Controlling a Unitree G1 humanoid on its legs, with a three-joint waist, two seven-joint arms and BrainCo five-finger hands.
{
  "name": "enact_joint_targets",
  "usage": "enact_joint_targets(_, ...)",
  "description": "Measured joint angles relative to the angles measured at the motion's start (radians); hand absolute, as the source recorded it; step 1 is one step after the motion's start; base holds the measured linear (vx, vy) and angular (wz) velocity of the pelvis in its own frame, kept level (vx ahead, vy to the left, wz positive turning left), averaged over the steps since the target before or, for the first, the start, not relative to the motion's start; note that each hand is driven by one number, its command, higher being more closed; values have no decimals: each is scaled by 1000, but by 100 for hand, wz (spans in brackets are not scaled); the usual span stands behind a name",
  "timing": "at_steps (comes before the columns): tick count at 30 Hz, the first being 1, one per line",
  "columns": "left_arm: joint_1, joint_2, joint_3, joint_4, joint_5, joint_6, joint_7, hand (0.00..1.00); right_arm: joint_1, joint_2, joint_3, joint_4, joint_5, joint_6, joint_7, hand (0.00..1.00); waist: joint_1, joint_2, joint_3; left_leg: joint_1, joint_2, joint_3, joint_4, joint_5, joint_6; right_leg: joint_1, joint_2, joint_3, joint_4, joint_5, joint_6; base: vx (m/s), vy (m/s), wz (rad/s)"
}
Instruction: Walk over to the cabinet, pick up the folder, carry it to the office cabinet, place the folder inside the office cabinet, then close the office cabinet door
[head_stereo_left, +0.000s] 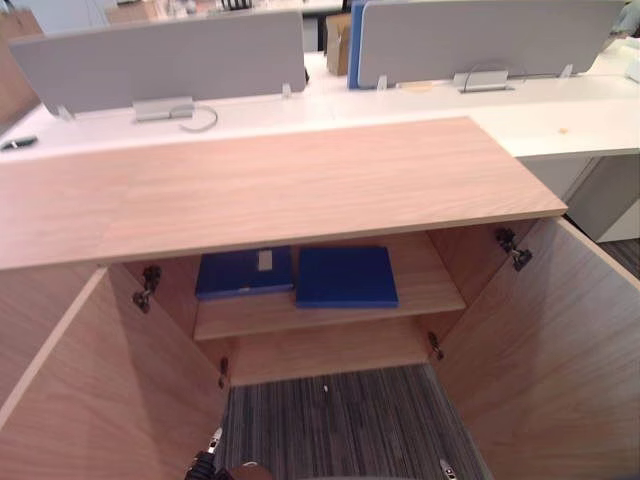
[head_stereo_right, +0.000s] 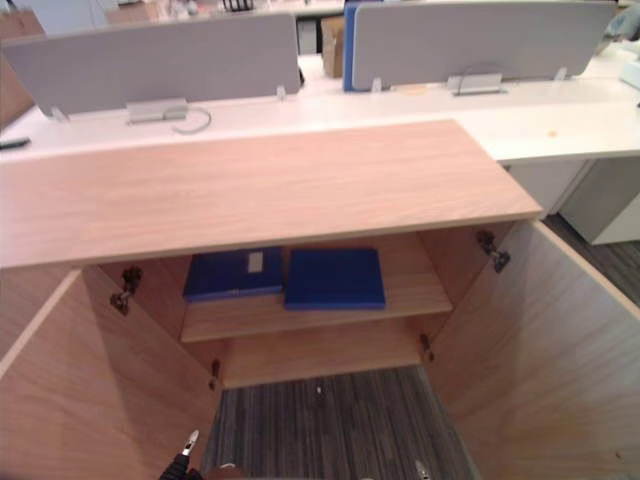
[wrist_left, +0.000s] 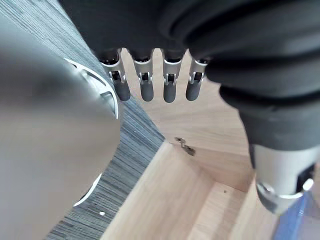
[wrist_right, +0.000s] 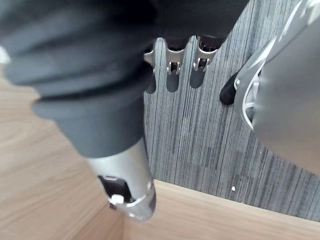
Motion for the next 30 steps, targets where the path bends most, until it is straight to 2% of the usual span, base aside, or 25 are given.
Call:
enact_joint_targets(2, -6, -1, -13, -1, -2, 1, 0, 0, -11, -9, 29, 1, -15, 0, -5, 0, 3, 2, 3, -55, -54, -2, 17, -91, -34, 3, -1, 6, 2, -14, -2, 78, 1, -6)
enact_joint_targets(3, -3, 0, -13, 1, -2, 3, 0, 0, -14, -11, 36, 1, -24, 0, -5, 0, 4, 3, 4, -64, -74, -2, -2, -106, -39, 2, -2, 8, 2, -13, 0, 157, 94, -27)
enact_joint_targets(4, -2, -3, -9, 6, -6, 3, 0, 0, -24, -12, 37, 2, -29, 0, -5, 0, 11, 3, 19, -62, -116, 7, -63, -119, -39, 8, -3, 18, 3, -13, 0, 210, 150, -36)
enact_joint_targets(5, -3, -3, -10, 11, -10, 3, 0, 0, -28, -13, 35, 3, -29, -2, -5, 0, 20, 4, 21, -50, -161, 15, -171, -110, -40, 8, -2, 28, 8, -13, 0, 223, 171, -39)
enact_joint_targets(6, -3, -3, -9, 17, -10, 2, -1, 0, -29, -13, 34, 3, -29, -3, -5, 0, 22, 7, 21, -36, -180, 19, -236, -83, -35, 9, 1, 32, 9, -14, 2, 197, 176, -30)
enact_joint_targets(7, -6, -1, 9, 30, -9, 2, -1, 0, -31, -5, 26, 6, -30, -4, -5, 0, 21, 1, 24, 4, -202, 40, -311, -87, -8, 16, -1, 49, 8, -16, 13, 211, 173, -16)
enact_joint_targets(8, -13, 2, 21, 29, 10, 0, -3, 0, -34, 7, 25, 4, -31, -4, -4, 0, 22, -18, 30, 35, -229, 52, -358, -76, -2, 22, -20, 54, 2, -2, 31, 202, 173, -8)
enact_joint_targets(9, -13, 3, 24, 29, 14, 0, -4, 0, -34, 11, 25, 4, -31, -4, -4, 0, 22, -23, 30, 47, -243, 56, -379, -73, 1, 28, -27, 54, -5, 2, 30, 224, 194, 0)
enact_joint_targets(11, -11, 3, 30, 41, 45, 1, -4, 0, -31, 14, 20, 3, -31, -6, 0, 0, 19, -23, 23, 85, -287, 69, -440, -67, 10, 46, -56, 54, -30, 15, 42, 151, 163, 1)
enact_joint_targets(13, -10, 1, 29, 44, 53, 0, -5, 0, -30, 14, 19, 2, -32, -7, 2, 0, 21, -23, 17, 106, -307, 74, -491, -51, 14, 50, -64, 54, -47, 35, 47, 101, 124, -1)
enact_joint_targets(18, -2, 3, 15, 48, 50, -1, -5, 0, -28, 14, 20, 2, -67, -6, 10, 0, 22, -22, 7, 167, -332, 74, -635, 10, 11, 53, -54, 52, -62, 87, 55, 43, 63, -1)
enact_joint_targets(20, 0, 1, 9, 48, 47, -1, -5, 0, -29, 11, 22, -4, -69, -5, 10, 0, 23, -16, 8, 178, -335, 74, -646, 11, 12, 38, -62, 53, -12, 87, 55, -2, 61, 0)
enact_joint_targets(21, 0, -2, 6, 48, 47, -1, -5, 0, -28, 4, 33, -15, -71, -3, 10, 0, 22, -7, 12, 190, -332, 72, -646, 8, 15, 11, -72, 55, 65, 87, 55, -22, 83, -3)
enact_joint_targets(23, -1, 1, -29, 48, 46, -1, -5, 0, -23, -14, 89, -61, -83, -1, 10, 0, 20, 18, 27, 201, -317, 67, -632, -29, 34, -101, -101, 76, 295, 78, 44, -43, 73, -5)
enact_joint_targets(25, -1, 3, -47, 50, 44, -1, -6, 0, -28, -17, 119, -95, -84, 0, 10, 0, 19, 25, 33, 200, -301, 73, -588, -60, 31, -158, -144, 76, 383, 44, 32, -41, 6, -3)
enact_joint_targets(27, 0, 7, -56, 50, 45, -1, -6, 0, -29, -22, 151, -108, -83, -4, 9, 0, 18, 26, 37, 198, -270, 70, -542, -89, 21, -178, -177, 72, 359, 42, 35, -39, -71, 1)
enact_joint_targets(30, 1, 17, -73, 46, 48, -2, -5, 0, -32, -31, 222, -129, -78, -11, 7, 0, 19, 22, 40, 171, -201, 43, -433, -139, -13, -178, -177, 51, 226, 48, 44, -10, -225, 10)
